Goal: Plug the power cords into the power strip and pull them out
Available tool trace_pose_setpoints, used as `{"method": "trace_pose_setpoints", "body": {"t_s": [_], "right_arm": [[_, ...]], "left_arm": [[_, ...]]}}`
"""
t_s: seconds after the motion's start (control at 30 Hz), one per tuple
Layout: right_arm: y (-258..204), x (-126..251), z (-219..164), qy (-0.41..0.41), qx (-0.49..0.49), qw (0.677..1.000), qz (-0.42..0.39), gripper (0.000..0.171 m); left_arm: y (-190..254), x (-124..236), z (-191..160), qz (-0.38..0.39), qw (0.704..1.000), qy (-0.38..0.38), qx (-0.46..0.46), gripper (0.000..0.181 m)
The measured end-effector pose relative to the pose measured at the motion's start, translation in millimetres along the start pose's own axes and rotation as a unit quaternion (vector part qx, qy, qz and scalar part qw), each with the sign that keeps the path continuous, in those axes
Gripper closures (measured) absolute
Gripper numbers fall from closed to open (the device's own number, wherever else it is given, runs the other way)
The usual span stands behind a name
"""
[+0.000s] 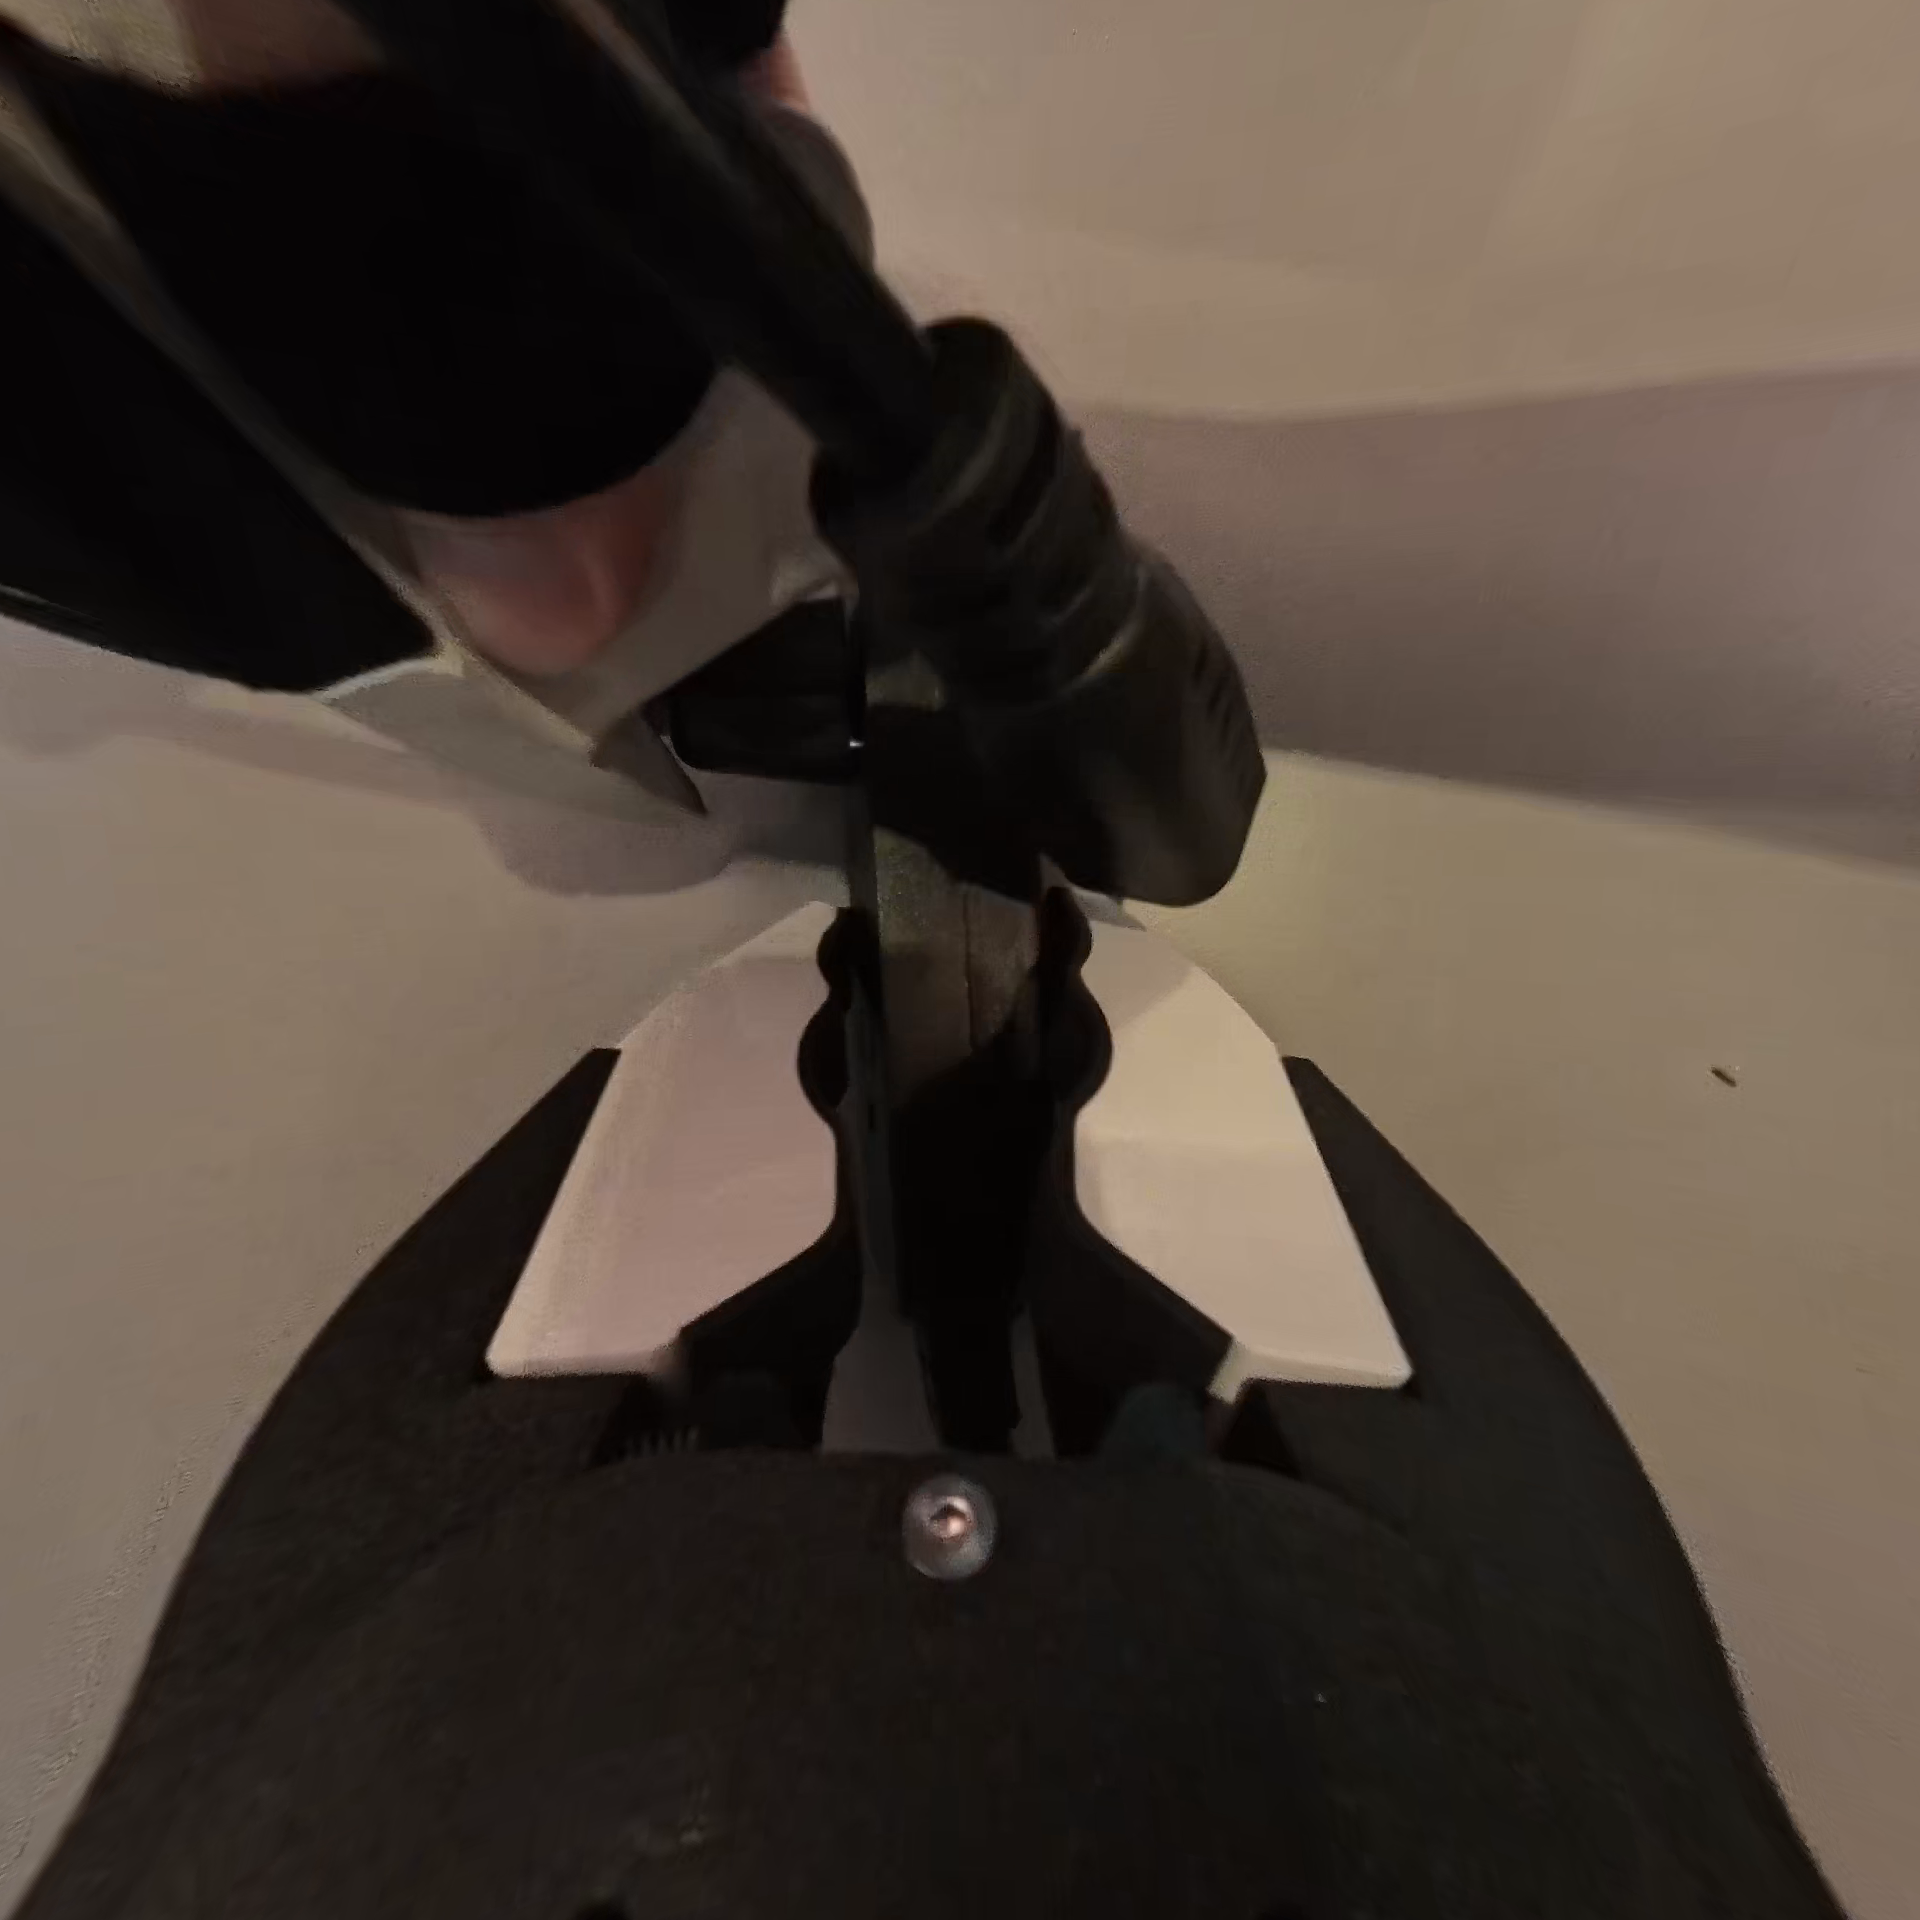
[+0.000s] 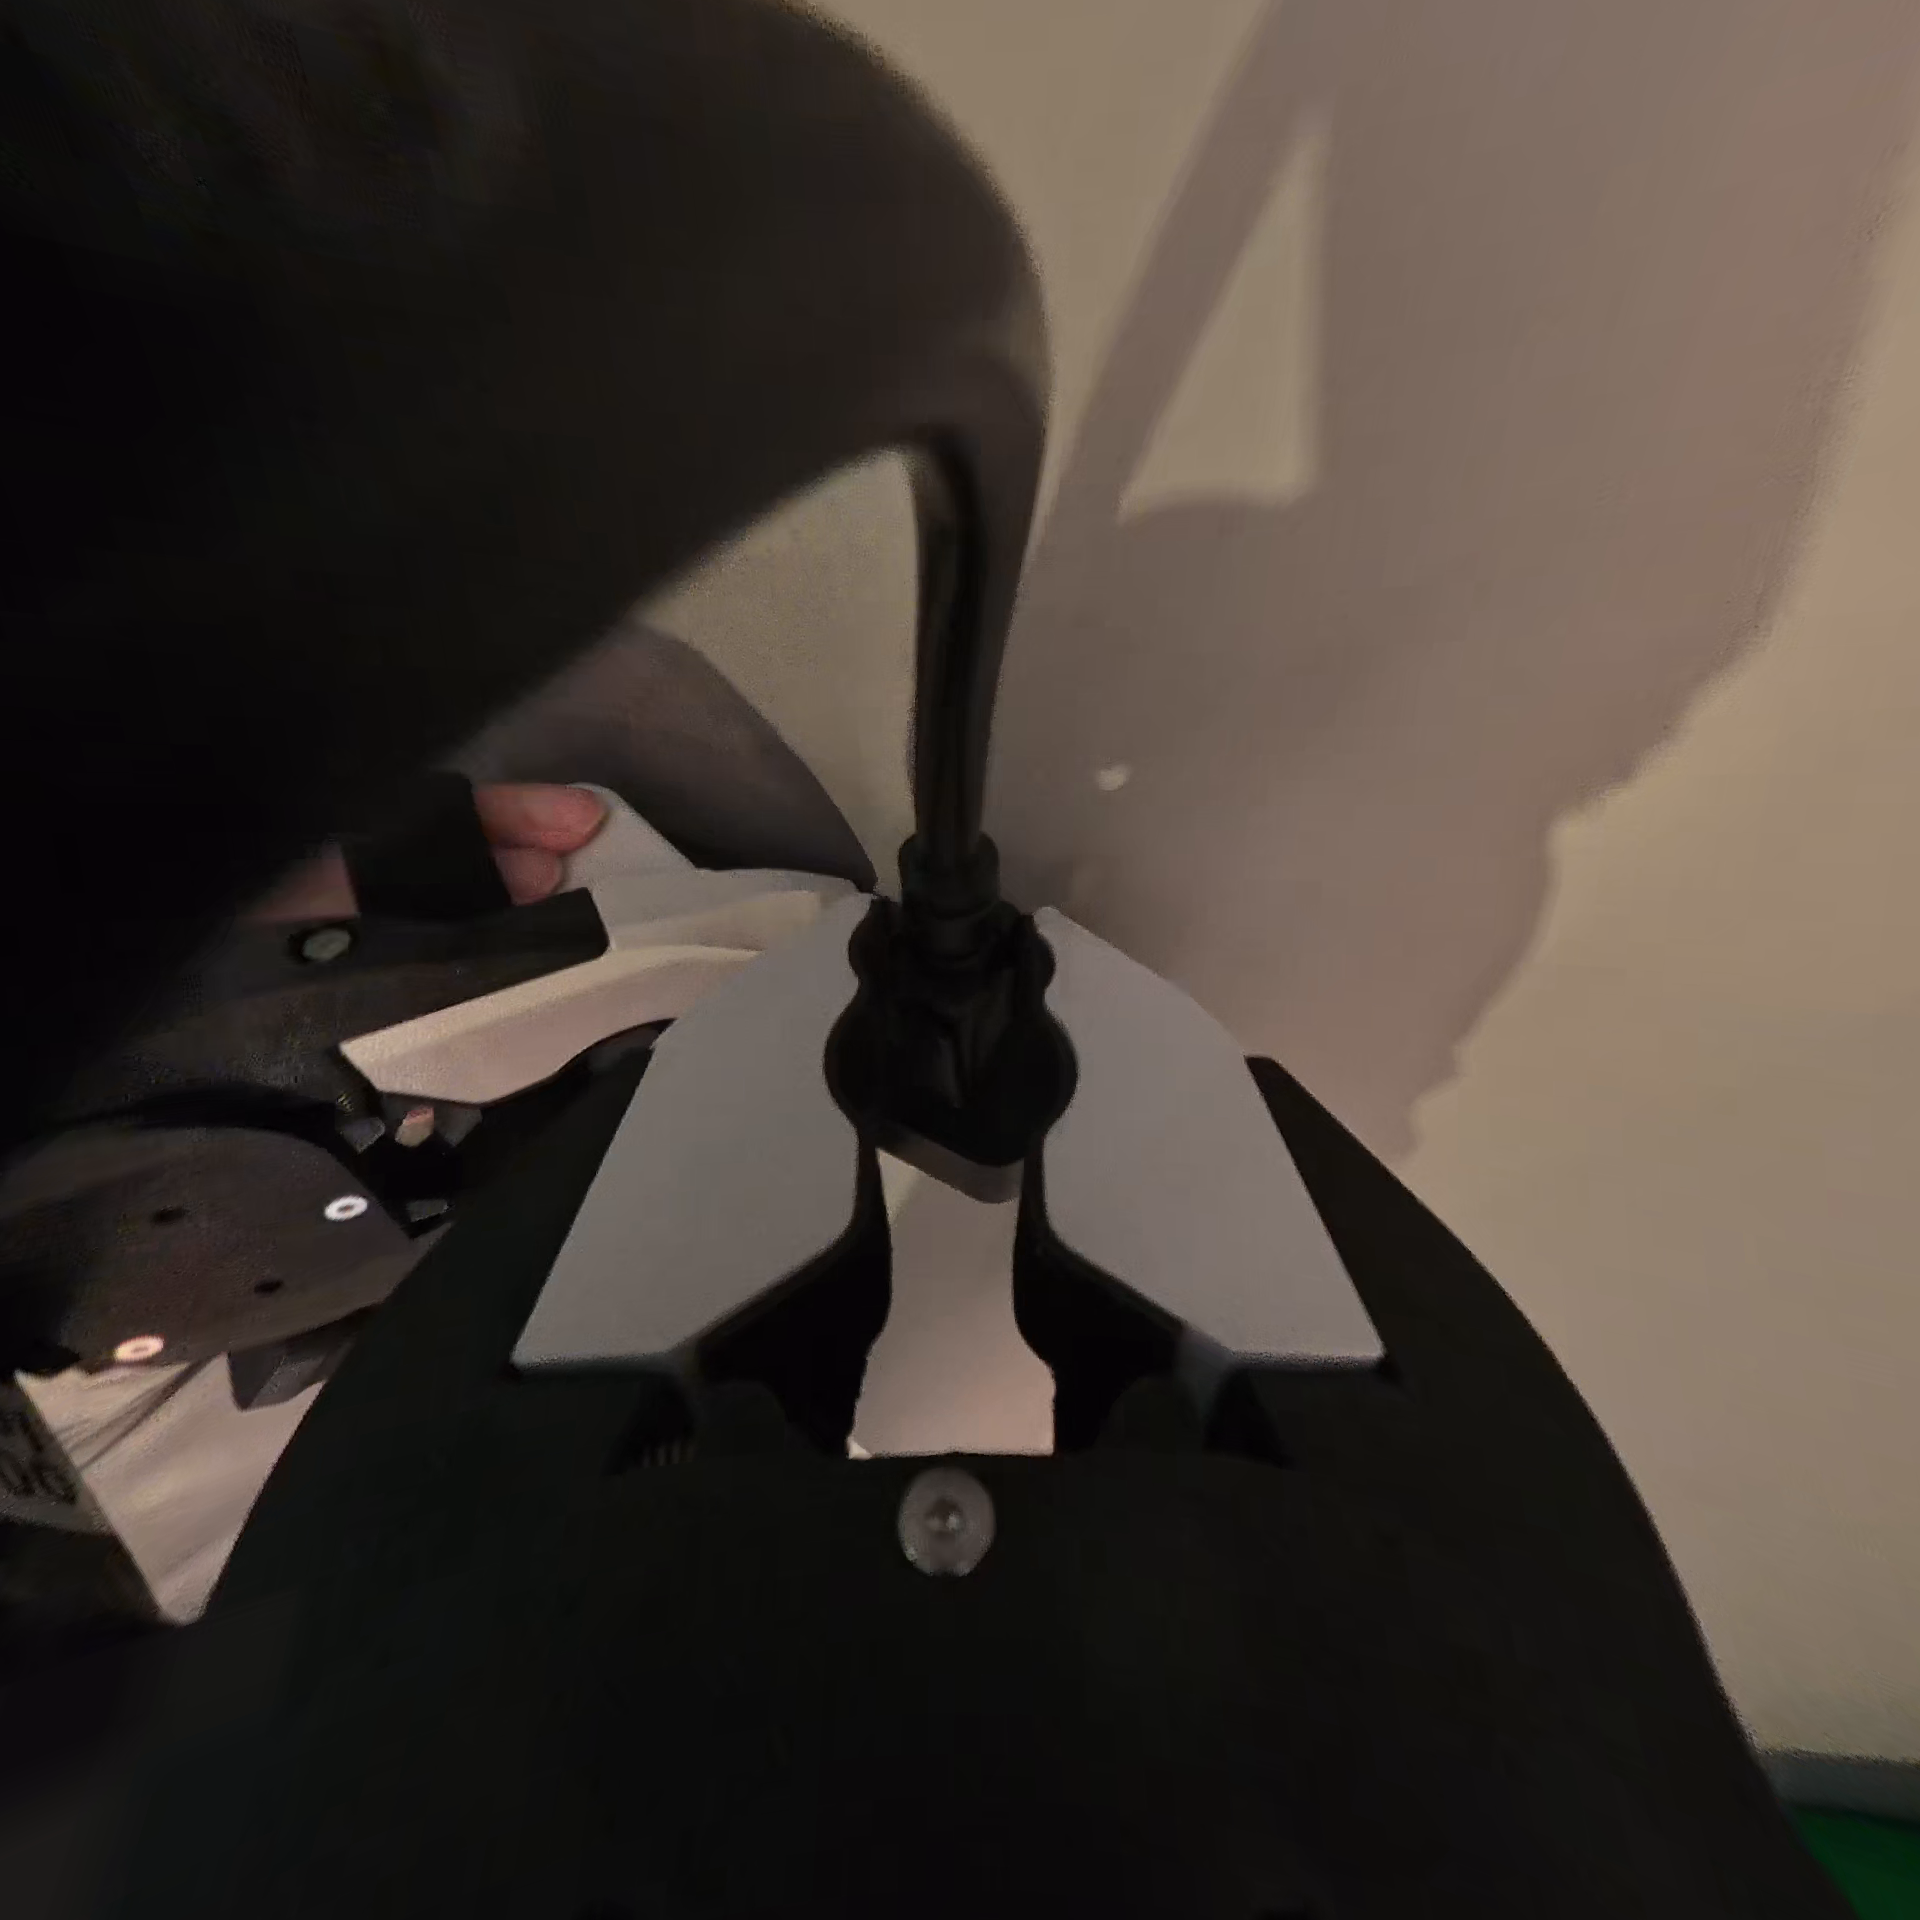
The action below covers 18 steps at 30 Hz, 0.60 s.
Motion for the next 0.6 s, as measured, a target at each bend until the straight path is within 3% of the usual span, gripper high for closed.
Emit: {"method": "trace_pose_setpoints", "body": {"t_s": [0.13,0.27,0.3,0.37,0.43,0.53,0.6], "right_arm": [[5,-7,8,0.004,0.046,0.997,0.058,0.145],[3,5,13,0.096,0.152,0.976,0.123,0.146],[3,12,10,0.126,0.180,0.966,0.137,0.139],[0,23,-2,0.183,0.261,0.935,0.156,0.142],[-5,30,-25,0.244,0.405,0.871,0.135,0.137],[1,23,-49,0.334,0.536,0.775,0.007,0.129],[10,17,-57,0.332,0.551,0.765,-0.042,0.129]], "left_arm": [[-7,4,-6,-0.078,0.995,0.027,0.049,0.146],[10,19,-22,-0.175,0.984,0.008,-0.020,0.148],[13,22,-25,-0.186,0.982,0.007,-0.040,0.148],[17,26,-31,-0.192,0.978,0.002,-0.080,0.149],[19,26,-32,-0.196,0.975,0.014,-0.105,0.149],[17,25,-33,-0.225,0.970,0.037,-0.088,0.149],[17,25,-34,-0.233,0.967,0.048,-0.088,0.149]]}}
Point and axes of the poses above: each gripper's, where its closed fingertips meet, x back along the fingers, z out of its top, y = z × x across the jaws, the point moved 6 cm from there along x, back along the fingers, and after that the axes turned 3 degrees about y, right-handed, at the moved point
